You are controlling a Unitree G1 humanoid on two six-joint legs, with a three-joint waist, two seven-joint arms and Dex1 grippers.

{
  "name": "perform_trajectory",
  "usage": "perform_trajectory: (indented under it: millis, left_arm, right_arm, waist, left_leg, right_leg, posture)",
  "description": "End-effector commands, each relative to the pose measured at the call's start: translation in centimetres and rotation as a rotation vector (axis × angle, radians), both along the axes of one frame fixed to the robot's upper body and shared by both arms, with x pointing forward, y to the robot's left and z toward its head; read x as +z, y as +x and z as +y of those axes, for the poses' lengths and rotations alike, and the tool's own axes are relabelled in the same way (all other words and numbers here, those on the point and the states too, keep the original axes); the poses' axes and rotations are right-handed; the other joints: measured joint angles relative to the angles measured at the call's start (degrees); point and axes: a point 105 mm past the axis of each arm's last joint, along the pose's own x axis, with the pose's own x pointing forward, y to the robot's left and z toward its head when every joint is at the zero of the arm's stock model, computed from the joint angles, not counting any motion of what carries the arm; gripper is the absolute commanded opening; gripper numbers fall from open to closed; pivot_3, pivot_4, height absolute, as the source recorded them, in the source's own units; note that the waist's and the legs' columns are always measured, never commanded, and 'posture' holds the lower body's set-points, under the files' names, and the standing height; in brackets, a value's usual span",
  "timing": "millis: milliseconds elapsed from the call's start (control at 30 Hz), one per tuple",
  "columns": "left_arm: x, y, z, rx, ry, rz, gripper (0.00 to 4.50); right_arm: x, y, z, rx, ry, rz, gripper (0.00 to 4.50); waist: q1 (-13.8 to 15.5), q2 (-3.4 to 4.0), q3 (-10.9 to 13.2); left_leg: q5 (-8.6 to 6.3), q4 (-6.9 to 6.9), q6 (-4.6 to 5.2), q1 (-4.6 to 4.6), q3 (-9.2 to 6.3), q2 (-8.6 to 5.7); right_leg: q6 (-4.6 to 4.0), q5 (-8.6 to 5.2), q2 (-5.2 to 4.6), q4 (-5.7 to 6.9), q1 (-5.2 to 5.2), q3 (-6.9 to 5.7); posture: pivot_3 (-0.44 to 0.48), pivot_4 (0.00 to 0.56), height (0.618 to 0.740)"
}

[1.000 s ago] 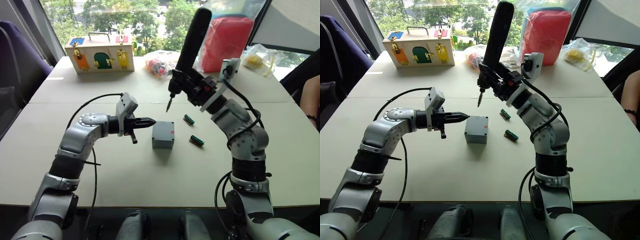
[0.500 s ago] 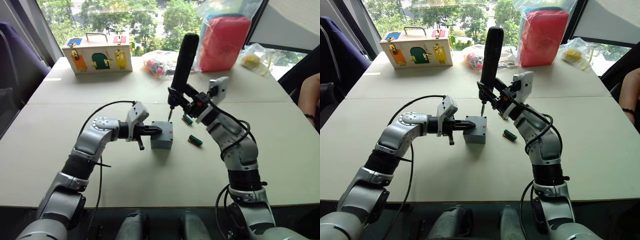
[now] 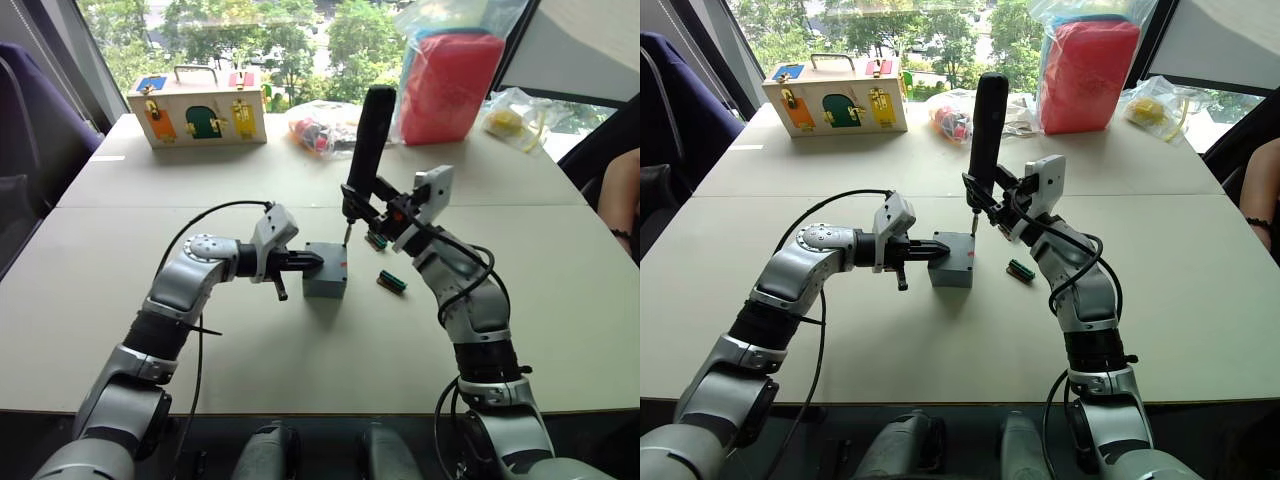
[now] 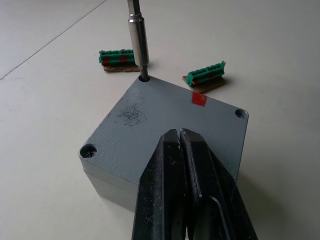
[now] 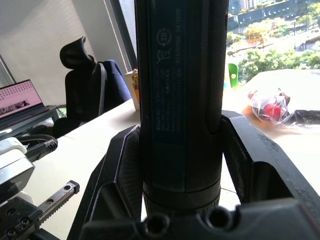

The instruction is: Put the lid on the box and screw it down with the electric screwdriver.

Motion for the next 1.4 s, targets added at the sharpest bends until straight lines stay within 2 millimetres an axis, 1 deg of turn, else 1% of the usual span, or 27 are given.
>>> perform_trajectory:
  millis: [33,100,233,300,367,500,600,800,1000,1200,1400]
  left_arm:
    - [0.2,-0.2,-0.1,-0.007,0.001,-0.015,0.0]
    - [0.1,-0.3,-0.1,-0.005,0.003,-0.014,0.0]
    - [-0.3,-0.3,0.0,-0.002,0.011,-0.01,0.0]
    - [-0.5,-0.4,0.0,-0.001,0.014,-0.008,0.0]
    - [-0.6,-0.4,0.0,0.0,0.017,-0.007,0.0]
    - [-0.7,-0.5,0.0,-0.001,0.019,-0.002,0.0]
    - [-0.8,-0.5,-0.1,0.0,0.02,-0.002,0.0]
    - [-0.7,-0.5,-0.1,0.001,0.018,-0.001,0.0]
    - [-0.8,-0.6,-0.1,0.003,0.017,0.002,0.0]
    - [-0.8,-0.7,-0.1,0.004,0.016,0.004,0.0]
    - [-0.9,-0.7,-0.1,0.004,0.014,0.006,0.0]
  right_arm:
    - [1.3,-0.2,0.2,0.007,0.006,-0.059,1.86]
    - [0.6,-0.5,0.7,0.03,-0.016,-0.045,1.86]
    - [-2.4,-1.6,2.1,0.105,-0.163,-0.022,1.86]
    - [-4.1,-1.8,2.2,0.109,-0.227,0.007,1.86]
    - [-4.9,-1.5,1.8,0.088,-0.216,0.052,1.86]
    - [-4.9,-0.7,0.7,0.024,-0.126,0.093,1.86]
    - [-4.8,-0.5,0.5,0.006,-0.044,0.108,1.86]
    - [-7.0,-1.3,1.9,0.041,-0.16,0.127,1.86]
    - [-8.2,-1.5,2.5,0.047,-0.192,0.152,1.86]
    - [-8.3,-1.3,2.2,0.035,-0.201,0.157,1.86]
    - [-8.0,-1.2,1.9,0.031,-0.203,0.149,1.86]
  waist:
    - [0.0,0.0,0.0]
    - [-0.02,0.0,0.0]
    - [-0.03,-0.04,-0.03]
    - [-0.07,-0.12,-0.11]
    - [-0.07,-0.23,-0.17]
    - [-0.09,-0.29,-0.21]
    - [-0.02,-0.3,-0.22]
    - [-0.18,-0.29,-0.28]
    - [-0.3,-0.34,-0.67]
    - [-0.29,-0.52,-0.91]
    - [-0.3,-0.52,-0.93]
  left_leg:
    - [0.0,0.0,0.0,0.0,0.0,0.0]
    - [0.0,0.0,0.0,0.01,0.0,0.0]
    - [-0.01,0.0,0.02,0.07,-0.01,0.0]
    - [-0.07,0.0,0.13,0.14,-0.01,0.0]
    - [-0.15,-0.02,0.25,0.38,0.0,0.01]
    - [-0.25,-0.1,0.39,1.03,0.0,0.05]
    - [-0.25,-0.13,0.38,1.07,-0.03,0.05]
    - [-0.25,-0.17,0.36,1.06,-0.03,0.06]
    - [-0.26,-0.24,0.35,1.08,-0.03,0.07]
    - [-0.27,-0.28,0.34,1.09,-0.05,0.08]
    - [-0.28,-0.32,0.31,1.1,-0.06,0.08]
  right_leg:
    - [0.0,0.0,0.0,0.0,0.01,0.0]
    - [0.0,0.0,0.0,0.0,0.01,0.0]
    - [0.0,0.0,0.0,-0.01,0.08,0.0]
    - [0.0,0.0,0.01,-0.02,0.14,0.0]
    - [-0.01,-0.01,0.01,-0.1,0.36,0.0]
    - [-0.14,-0.09,-0.13,-0.2,0.95,0.03]
    - [-0.17,-0.12,-0.19,-0.17,0.96,0.03]
    - [-0.19,-0.13,-0.22,-0.17,0.92,0.03]
    - [-0.29,-0.18,-0.23,-0.16,0.9,0.03]
    - [-0.32,-0.2,-0.27,-0.18,0.9,0.04]
    - [-0.34,-0.21,-0.32,-0.19,0.9,0.04]
  posture:
    - [0.0,0.15,0.74]
    - [0.0,0.15,0.74]
    - [0.0,0.15,0.74]
    - [0.0,0.15,0.74]
    - [0.0,0.15,0.74]
    - [0.0,0.15,0.74]
    - [0.0,0.15,0.74]
    - [0.0,0.15,0.74]
    - [0.0,0.15,0.74]
    - [0.0,0.15,0.74]
    - [0.0,0.15,0.74]
